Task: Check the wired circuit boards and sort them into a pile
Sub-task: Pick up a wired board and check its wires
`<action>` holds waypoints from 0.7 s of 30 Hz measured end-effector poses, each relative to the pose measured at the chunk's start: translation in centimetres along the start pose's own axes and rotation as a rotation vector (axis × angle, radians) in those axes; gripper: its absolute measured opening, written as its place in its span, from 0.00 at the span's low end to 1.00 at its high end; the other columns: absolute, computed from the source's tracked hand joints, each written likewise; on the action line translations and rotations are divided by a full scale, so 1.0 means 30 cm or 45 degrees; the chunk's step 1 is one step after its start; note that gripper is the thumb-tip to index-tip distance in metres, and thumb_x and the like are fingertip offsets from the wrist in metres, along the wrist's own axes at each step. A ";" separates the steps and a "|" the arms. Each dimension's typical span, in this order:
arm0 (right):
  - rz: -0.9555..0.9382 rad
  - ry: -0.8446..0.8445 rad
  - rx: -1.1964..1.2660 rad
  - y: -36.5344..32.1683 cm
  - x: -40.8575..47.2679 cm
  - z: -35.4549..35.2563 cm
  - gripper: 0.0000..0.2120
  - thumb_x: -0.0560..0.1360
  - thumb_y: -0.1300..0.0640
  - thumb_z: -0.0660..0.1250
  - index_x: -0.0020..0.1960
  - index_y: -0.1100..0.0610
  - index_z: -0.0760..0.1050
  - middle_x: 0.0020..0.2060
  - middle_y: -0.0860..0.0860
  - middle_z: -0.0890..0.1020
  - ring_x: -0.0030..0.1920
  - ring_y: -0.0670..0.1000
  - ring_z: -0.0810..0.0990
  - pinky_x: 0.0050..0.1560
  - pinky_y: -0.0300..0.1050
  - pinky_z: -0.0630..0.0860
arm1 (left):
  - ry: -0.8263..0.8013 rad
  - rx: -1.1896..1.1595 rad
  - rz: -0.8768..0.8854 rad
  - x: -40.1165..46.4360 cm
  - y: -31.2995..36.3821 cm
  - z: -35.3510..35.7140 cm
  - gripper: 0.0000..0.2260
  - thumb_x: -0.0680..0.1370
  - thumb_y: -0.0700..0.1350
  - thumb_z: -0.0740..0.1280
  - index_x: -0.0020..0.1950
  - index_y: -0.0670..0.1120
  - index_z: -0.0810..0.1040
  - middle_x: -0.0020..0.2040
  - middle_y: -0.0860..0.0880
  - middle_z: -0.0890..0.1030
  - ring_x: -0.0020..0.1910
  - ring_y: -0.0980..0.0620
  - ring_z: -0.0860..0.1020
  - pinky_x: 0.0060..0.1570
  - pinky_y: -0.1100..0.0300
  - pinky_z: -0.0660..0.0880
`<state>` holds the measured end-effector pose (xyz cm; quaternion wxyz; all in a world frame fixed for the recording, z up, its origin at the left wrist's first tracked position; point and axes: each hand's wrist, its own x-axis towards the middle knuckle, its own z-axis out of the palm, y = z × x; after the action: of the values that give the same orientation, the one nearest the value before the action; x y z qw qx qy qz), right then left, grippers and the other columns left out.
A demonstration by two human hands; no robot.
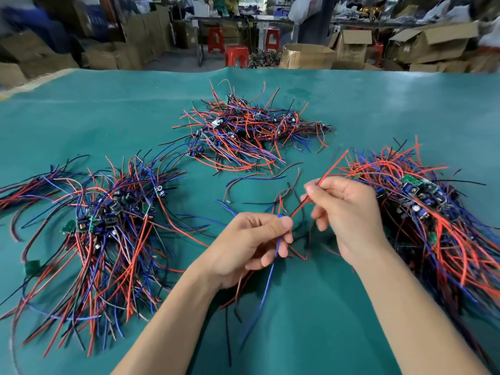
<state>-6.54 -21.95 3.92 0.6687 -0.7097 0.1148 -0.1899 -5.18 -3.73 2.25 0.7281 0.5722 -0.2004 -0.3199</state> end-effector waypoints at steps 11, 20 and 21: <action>0.208 0.255 0.456 -0.013 0.048 -0.088 0.06 0.80 0.63 0.68 0.45 0.62 0.81 0.31 0.52 0.83 0.24 0.43 0.71 0.23 0.34 0.66 | -0.172 0.095 0.011 -0.013 0.004 -0.013 0.11 0.78 0.48 0.67 0.40 0.43 0.79 0.27 0.49 0.67 0.21 0.56 0.59 0.21 0.64 0.51; 0.489 -0.115 0.579 -0.019 -0.012 0.011 0.14 0.80 0.47 0.66 0.48 0.57 0.83 0.41 0.53 0.87 0.34 0.47 0.83 0.31 0.39 0.76 | 0.227 -0.061 0.132 0.005 0.005 -0.037 0.12 0.76 0.49 0.69 0.48 0.40 0.81 0.30 0.50 0.66 0.26 0.55 0.61 0.26 0.64 0.56; 0.421 -0.227 0.365 -0.011 -0.032 0.043 0.12 0.76 0.46 0.70 0.46 0.55 0.84 0.41 0.52 0.87 0.35 0.47 0.83 0.32 0.39 0.76 | 0.252 -0.032 0.130 0.009 -0.002 -0.032 0.12 0.75 0.47 0.71 0.48 0.38 0.80 0.30 0.49 0.67 0.28 0.55 0.63 0.28 0.63 0.58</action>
<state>-6.89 -20.36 4.11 0.7920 -0.5930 0.1419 -0.0287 -4.35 -3.25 1.91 0.7668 0.5808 -0.1525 -0.2268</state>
